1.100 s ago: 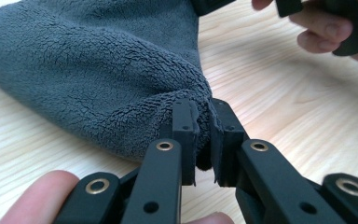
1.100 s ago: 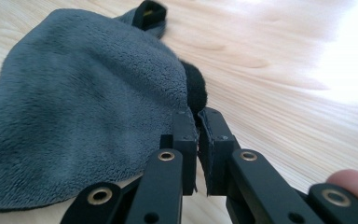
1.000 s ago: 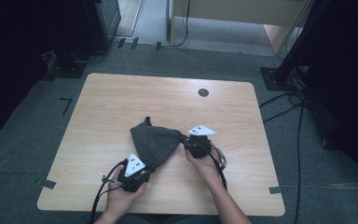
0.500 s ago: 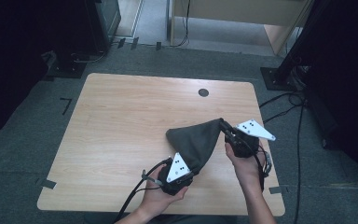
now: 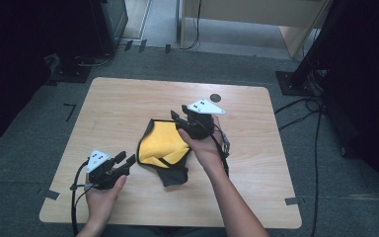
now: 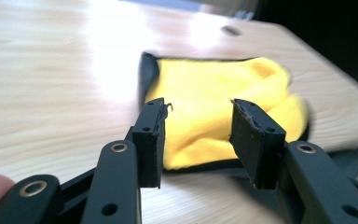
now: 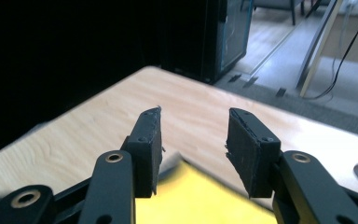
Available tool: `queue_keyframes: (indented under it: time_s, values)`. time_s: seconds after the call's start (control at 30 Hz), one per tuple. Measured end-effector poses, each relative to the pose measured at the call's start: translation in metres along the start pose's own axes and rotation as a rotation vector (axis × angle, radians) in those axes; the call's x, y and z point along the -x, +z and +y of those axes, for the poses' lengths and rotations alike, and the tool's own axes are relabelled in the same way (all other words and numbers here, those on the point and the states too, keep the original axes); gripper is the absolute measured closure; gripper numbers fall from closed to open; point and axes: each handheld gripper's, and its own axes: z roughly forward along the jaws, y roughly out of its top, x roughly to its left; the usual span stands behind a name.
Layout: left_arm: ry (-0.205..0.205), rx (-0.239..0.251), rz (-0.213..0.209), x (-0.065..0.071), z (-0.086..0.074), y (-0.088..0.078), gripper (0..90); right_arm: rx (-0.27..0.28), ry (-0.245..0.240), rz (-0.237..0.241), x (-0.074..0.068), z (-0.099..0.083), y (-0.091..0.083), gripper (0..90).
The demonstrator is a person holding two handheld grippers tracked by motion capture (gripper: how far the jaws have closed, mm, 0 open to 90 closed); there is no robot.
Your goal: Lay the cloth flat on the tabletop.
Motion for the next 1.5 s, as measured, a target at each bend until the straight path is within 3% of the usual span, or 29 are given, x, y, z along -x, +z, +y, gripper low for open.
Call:
queue_keyframes:
  time_s: [0.1, 0.17, 0.2, 0.3, 0.4, 0.57, 0.7, 0.83, 0.87, 0.93, 0.97, 1.0, 1.03, 1.17, 1.27, 1.3, 1.33, 1.37, 1.5]
  values:
    - [-0.001, -0.005, -0.006, -0.002, 0.001, 0.003, 55.2, -0.027, -0.005, -0.019, 0.007, -0.011, 0.0, 55.1]
    - [0.022, -0.025, -0.022, 0.003, 0.0, 0.01, 54.7, -0.061, -0.002, -0.031, 0.018, -0.023, -0.002, 55.0]
    - [0.059, -0.052, -0.031, 0.01, -0.003, 0.018, 53.9, -0.093, 0.004, -0.052, 0.027, -0.033, -0.002, 54.6]
    - [0.091, -0.088, -0.036, 0.016, -0.007, 0.029, 53.3, -0.128, 0.006, -0.088, 0.037, -0.046, -0.002, 54.6]
    - [0.094, -0.125, -0.033, 0.017, -0.009, 0.042, 51.7, -0.205, 0.058, -0.164, 0.062, -0.073, 0.0, 54.0]
    - [0.084, -0.167, -0.004, 0.011, -0.013, 0.058, 50.8, -0.266, 0.124, -0.219, 0.08, -0.095, 0.008, 53.9]
    - [0.102, -0.209, 0.031, 0.006, -0.017, 0.068, 52.5, -0.307, 0.192, -0.216, 0.09, -0.115, 0.023, 53.7]
    - [0.141, -0.252, 0.044, 0.008, -0.021, 0.075, 53.8, -0.319, 0.208, -0.197, 0.088, -0.121, 0.032, 54.3]
    - [0.175, -0.261, 0.063, 0.01, -0.021, 0.077, 57.8, -0.328, 0.212, -0.172, 0.084, -0.124, 0.039, 60.8]
    - [0.194, -0.268, 0.079, 0.011, -0.02, 0.078, 65.1, -0.338, 0.223, -0.157, 0.083, -0.126, 0.042, 69.1]
    - [0.203, -0.279, 0.079, 0.012, -0.019, 0.079, 65.1, -0.338, 0.223, -0.157, 0.083, -0.126, 0.042, 69.1]
    - [0.205, -0.295, 0.07, 0.01, -0.017, 0.081, 75.2, -0.351, 0.23, -0.174, 0.083, -0.127, 0.043, 82.2]
    - [0.205, -0.295, 0.07, 0.01, -0.017, 0.081, 79.5, -0.35, 0.228, -0.175, 0.083, -0.127, 0.043, 85.6]
    - [0.209, -0.3, 0.049, 0.0, -0.014, 0.082, 87.7, -0.322, 0.198, -0.207, 0.086, -0.124, 0.036, 87.8]
    - [0.256, -0.298, 0.086, -0.007, -0.009, 0.085, 88.8, -0.273, 0.201, -0.227, 0.097, -0.119, 0.018, 88.2]
    - [0.244, -0.297, 0.095, -0.017, -0.003, 0.089, 89.0, -0.258, 0.203, -0.229, 0.1, -0.118, 0.013, 88.2]
    - [0.244, -0.297, 0.095, -0.017, -0.003, 0.089, 89.1, -0.258, 0.203, -0.229, 0.1, -0.118, 0.013, 88.2]
    - [0.21, -0.287, 0.096, -0.028, 0.003, 0.095, 89.0, -0.245, 0.211, -0.226, 0.105, -0.116, 0.006, 88.2]
    - [0.179, -0.277, 0.134, -0.033, 0.012, 0.104, 84.8, -0.235, 0.189, -0.236, 0.104, -0.114, 0.003, 86.9]
